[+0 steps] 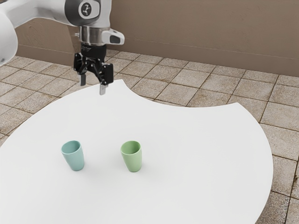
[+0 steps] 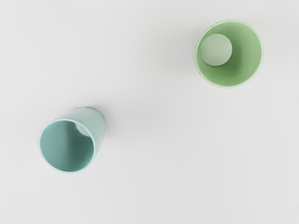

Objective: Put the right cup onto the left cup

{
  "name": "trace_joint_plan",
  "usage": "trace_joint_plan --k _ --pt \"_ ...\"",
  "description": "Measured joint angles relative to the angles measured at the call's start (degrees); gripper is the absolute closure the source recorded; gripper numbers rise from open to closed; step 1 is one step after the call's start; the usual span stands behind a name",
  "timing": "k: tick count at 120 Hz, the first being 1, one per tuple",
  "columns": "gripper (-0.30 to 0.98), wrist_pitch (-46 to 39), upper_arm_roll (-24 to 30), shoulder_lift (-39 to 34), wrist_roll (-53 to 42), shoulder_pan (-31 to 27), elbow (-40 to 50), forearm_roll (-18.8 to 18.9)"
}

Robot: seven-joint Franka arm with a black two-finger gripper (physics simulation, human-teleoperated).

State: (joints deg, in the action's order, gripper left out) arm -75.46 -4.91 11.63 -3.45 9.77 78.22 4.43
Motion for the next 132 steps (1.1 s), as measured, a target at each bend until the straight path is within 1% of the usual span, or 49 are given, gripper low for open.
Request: trace_joint_plan --k 14,29,46,71,84,103,132 --pt "0.00 -3.2 -0.1 -0.5 -0.1 0.0 2.3 -0.6" --pt "0.00 -9.1 0.1 -1.3 -0.2 0.2 11.0 -1.6" --pt "0.00 -17.8 0.5 -1.5 -0.4 0.3 19.9 -2.3" --pt "0.00 -32.4 1.0 -1.1 -0.5 1.2 28.0 -4.2" --pt "0.00 -38.5 1.2 -0.3 -0.5 1.3 30.2 -5.1" --pt "0.00 -44.5 1.2 1.2 -0.5 1.1 32.6 -5.6" --pt "0.00 -49.4 0.8 2.3 -0.7 0.1 33.8 -5.9"
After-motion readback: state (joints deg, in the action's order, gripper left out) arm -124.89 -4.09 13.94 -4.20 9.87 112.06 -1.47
